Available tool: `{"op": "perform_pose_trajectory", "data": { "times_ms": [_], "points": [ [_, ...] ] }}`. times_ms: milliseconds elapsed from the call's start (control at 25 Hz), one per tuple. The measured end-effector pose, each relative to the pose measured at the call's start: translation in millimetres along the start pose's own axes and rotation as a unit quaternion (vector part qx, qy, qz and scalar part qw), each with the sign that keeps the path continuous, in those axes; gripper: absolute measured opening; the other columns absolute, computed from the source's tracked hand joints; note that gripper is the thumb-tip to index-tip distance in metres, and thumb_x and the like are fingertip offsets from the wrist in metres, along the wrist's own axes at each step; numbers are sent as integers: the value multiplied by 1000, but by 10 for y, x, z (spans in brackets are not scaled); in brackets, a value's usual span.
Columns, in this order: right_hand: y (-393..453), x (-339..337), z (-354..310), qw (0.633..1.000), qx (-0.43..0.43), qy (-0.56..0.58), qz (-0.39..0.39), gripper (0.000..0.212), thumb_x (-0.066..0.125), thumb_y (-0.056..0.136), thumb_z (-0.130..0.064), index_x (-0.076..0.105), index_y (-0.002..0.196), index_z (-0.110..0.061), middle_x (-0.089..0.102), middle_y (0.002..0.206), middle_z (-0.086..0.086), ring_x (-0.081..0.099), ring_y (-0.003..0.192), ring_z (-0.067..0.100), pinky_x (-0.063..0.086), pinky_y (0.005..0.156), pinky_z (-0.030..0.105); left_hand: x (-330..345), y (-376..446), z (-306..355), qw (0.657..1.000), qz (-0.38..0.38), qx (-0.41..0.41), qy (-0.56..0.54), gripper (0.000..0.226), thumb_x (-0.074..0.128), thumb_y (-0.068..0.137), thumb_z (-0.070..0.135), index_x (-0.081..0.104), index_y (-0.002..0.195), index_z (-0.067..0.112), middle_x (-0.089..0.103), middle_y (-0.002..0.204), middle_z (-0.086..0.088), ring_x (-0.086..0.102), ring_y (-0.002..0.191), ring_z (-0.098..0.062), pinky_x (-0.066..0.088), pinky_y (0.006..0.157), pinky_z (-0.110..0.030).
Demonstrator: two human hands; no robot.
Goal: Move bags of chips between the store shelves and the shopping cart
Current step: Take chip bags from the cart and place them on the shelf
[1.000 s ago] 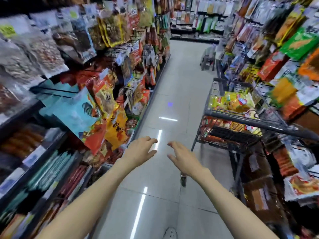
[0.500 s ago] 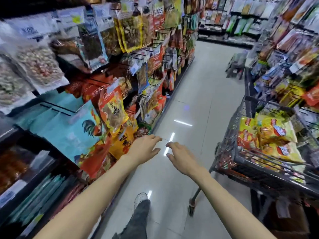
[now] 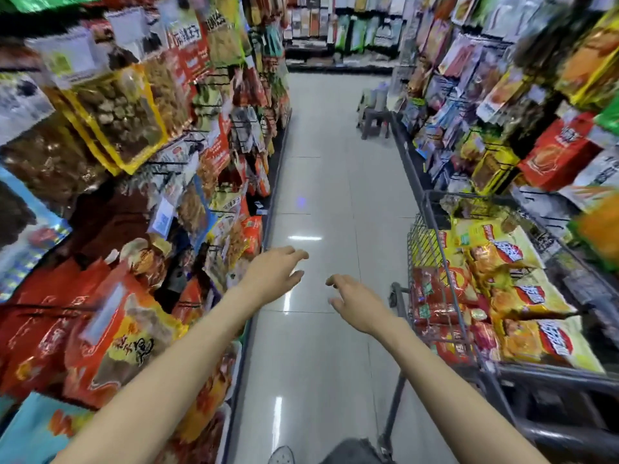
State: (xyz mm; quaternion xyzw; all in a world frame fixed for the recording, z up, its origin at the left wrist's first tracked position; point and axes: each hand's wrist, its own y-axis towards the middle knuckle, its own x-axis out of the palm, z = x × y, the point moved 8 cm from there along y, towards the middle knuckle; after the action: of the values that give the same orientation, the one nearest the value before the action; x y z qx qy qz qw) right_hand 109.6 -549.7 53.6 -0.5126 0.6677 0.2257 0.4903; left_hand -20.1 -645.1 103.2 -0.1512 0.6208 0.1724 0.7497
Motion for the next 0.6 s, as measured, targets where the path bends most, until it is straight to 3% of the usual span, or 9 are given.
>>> {"op": "perform_pose_trajectory", "data": {
  "times_ms": [320, 600],
  "points": [
    [677, -568, 1459, 991, 129, -4, 36, 38, 48, 100, -29, 46, 135, -16, 51, 136, 8, 49, 124, 30, 44, 96, 40, 324, 1767, 597, 989, -69, 130, 11, 38, 46, 100, 33, 49, 137, 25, 56, 131, 1, 55, 116, -25, 49, 87, -38],
    [980, -1458, 2886, 970, 219, 22, 98, 37, 48, 99, -25, 48, 133, -12, 53, 135, 11, 50, 123, 33, 45, 89, 39, 391, 3444, 1735, 971, -88, 222, 18, 37, 47, 99, 35, 49, 136, 29, 56, 131, 4, 56, 119, -25, 51, 88, -43]
  ]
}}
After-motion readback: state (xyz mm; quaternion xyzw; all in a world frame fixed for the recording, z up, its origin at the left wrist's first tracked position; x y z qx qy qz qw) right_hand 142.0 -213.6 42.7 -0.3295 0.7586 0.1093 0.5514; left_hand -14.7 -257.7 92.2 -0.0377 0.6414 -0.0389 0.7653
